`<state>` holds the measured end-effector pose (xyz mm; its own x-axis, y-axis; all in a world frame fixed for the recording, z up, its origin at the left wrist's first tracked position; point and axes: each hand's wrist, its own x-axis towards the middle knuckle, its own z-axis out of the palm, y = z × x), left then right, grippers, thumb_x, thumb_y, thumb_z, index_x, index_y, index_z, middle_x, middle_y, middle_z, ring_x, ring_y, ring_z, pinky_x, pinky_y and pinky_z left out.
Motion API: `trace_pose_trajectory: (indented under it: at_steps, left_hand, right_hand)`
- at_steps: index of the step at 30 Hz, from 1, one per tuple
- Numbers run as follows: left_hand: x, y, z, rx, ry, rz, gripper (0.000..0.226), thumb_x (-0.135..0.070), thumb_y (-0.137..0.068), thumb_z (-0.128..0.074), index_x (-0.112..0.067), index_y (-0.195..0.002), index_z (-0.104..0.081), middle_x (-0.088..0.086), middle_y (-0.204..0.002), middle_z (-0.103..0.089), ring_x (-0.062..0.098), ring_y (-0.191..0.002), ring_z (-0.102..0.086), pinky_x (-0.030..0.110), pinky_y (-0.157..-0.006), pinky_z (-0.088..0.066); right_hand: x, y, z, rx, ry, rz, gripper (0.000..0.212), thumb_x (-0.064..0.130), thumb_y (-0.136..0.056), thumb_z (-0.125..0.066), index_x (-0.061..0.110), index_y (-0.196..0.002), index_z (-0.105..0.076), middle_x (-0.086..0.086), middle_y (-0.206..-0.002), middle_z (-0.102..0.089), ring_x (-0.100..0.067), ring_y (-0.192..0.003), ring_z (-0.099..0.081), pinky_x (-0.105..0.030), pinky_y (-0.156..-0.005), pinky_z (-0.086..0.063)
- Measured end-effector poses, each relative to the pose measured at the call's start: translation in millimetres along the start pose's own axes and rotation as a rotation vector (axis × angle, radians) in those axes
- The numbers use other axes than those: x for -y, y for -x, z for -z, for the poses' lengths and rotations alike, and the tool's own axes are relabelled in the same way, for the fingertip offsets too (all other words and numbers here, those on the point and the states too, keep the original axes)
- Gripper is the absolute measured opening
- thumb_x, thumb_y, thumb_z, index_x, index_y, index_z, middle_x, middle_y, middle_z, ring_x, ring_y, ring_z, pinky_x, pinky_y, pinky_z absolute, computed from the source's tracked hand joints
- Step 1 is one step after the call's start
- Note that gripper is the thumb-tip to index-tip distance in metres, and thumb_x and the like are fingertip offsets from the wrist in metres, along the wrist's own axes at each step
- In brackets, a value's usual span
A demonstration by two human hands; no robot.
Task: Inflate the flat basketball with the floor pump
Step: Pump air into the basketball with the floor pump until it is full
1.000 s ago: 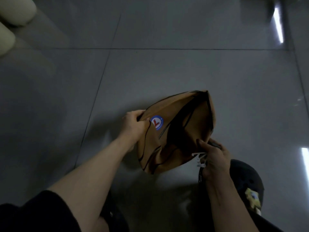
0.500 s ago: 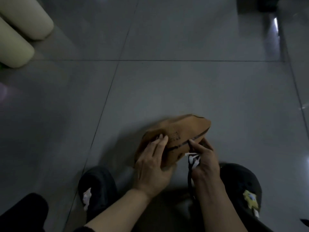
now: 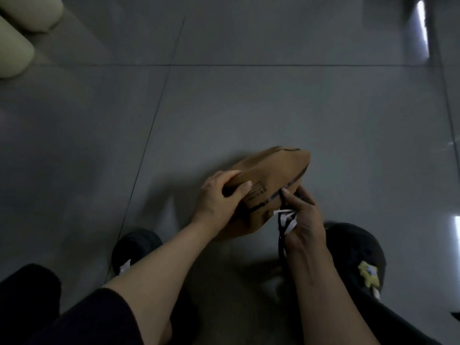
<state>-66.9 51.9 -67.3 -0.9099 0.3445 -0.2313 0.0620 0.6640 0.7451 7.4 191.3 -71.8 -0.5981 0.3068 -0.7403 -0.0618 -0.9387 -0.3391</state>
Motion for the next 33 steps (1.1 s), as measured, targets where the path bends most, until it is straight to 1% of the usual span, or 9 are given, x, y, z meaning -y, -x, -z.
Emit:
trace_pose_trajectory:
  at_steps: [4,8,13,15,20,24,27,31,33]
  left_hand:
    - [-1.3,-7.5,6.8,0.16,0.049,0.0,0.042,-0.05,-0.072,-0.072,-0.032,-0.109,-0.061,-0.009,-0.103,-0.057,0.007,-0.096,-0.055,0.022,-0.083,-0.044]
    - [-5.5,-7.1,10.2,0.022,0.151,0.055,0.019,-0.028,-0.082,-0.068,-0.022,-0.101,-0.068,-0.005,-0.094,-0.067,-0.002,-0.083,-0.059,0.008,-0.073,-0.046]
    - [-10.9,-17.3,11.3,-0.084,0.253,0.137,0.012,-0.021,-0.083,-0.069,-0.017,-0.094,-0.069,-0.001,-0.086,-0.068,0.007,-0.08,-0.062,0.02,-0.075,-0.05]
    - [-10.1,-20.5,10.8,-0.128,0.353,0.205,0.014,-0.019,-0.083,-0.069,-0.011,-0.094,-0.069,0.003,-0.086,-0.068,0.01,-0.079,-0.062,0.022,-0.071,-0.049]
    - [-9.6,-21.4,11.5,-0.226,0.43,0.321,0.019,-0.02,-0.083,-0.069,-0.004,-0.093,-0.07,0.013,-0.088,-0.069,0.019,-0.08,-0.063,0.036,-0.077,-0.053]
    - [-10.5,-15.6,9.6,-0.196,0.345,0.252,0.022,-0.027,-0.081,-0.07,-0.007,-0.089,-0.071,0.012,-0.085,-0.071,0.025,-0.081,-0.066,0.045,-0.079,-0.055]
    - [-12.7,-8.0,4.7,-0.179,0.232,0.187,0.03,-0.044,-0.074,-0.066,-0.017,-0.085,-0.072,0.003,-0.08,-0.071,0.019,-0.079,-0.067,0.042,-0.075,-0.055]
    - [-14.7,-6.0,1.3,-0.12,0.16,0.194,0.037,-0.056,-0.068,-0.071,-0.024,-0.085,-0.065,-0.007,-0.082,-0.068,0.009,-0.078,-0.064,0.034,-0.071,-0.054]
    - [-13.0,-7.8,-2.7,-0.136,0.103,0.173,0.036,-0.054,-0.067,-0.074,-0.023,-0.082,-0.062,-0.004,-0.081,-0.067,0.011,-0.075,-0.063,0.033,-0.068,-0.053]
  right_hand:
    - [1.9,-3.0,-4.7,-0.075,-0.002,-0.009,0.072,-0.006,-0.06,-0.066,-0.001,-0.13,-0.05,-0.026,-0.116,-0.064,-0.038,-0.104,-0.065,-0.052,-0.087,-0.054]
    - [3.8,3.3,-0.1,0.023,-0.004,-0.12,0.07,-0.006,-0.059,-0.066,-0.004,-0.128,-0.052,-0.024,-0.114,-0.065,-0.031,-0.092,-0.07,-0.036,-0.066,-0.059]
    - [4.3,33.4,-1.0,0.138,0.378,-0.16,0.053,-0.012,-0.055,-0.061,-0.002,-0.107,-0.061,-0.014,-0.09,-0.069,-0.013,-0.058,-0.068,-0.017,-0.044,-0.049]
    - [0.1,36.6,-3.5,0.135,0.458,-0.125,0.046,-0.017,-0.065,-0.061,-0.002,-0.108,-0.061,-0.013,-0.087,-0.067,-0.006,-0.047,-0.061,-0.014,-0.039,-0.044]
    - [6.5,34.2,-13.9,0.164,0.424,-0.026,0.055,-0.015,-0.066,-0.065,-0.005,-0.118,-0.055,-0.013,-0.085,-0.064,-0.009,-0.053,-0.064,-0.015,-0.043,-0.047]
    - [2.9,26.4,-16.3,0.043,0.604,0.028,0.055,0.014,-0.057,-0.083,0.004,-0.105,-0.06,-0.014,-0.089,-0.067,-0.019,-0.07,-0.068,-0.024,-0.052,-0.051]
    - [2.4,19.1,-16.2,-0.09,0.691,0.052,0.059,0.021,-0.06,-0.087,0.003,-0.109,-0.06,-0.022,-0.102,-0.067,-0.032,-0.082,-0.066,-0.029,-0.054,-0.052]
    - [0.5,17.8,-12.5,-0.037,0.677,0.06,0.045,0.015,-0.067,-0.082,0.003,-0.104,-0.061,-0.019,-0.094,-0.067,-0.026,-0.077,-0.065,-0.026,-0.05,-0.05]
    - [-2.8,19.9,-6.1,-0.1,0.652,0.142,0.034,0.016,-0.074,-0.078,0.006,-0.103,-0.062,-0.016,-0.096,-0.067,-0.025,-0.082,-0.066,-0.032,-0.063,-0.054]
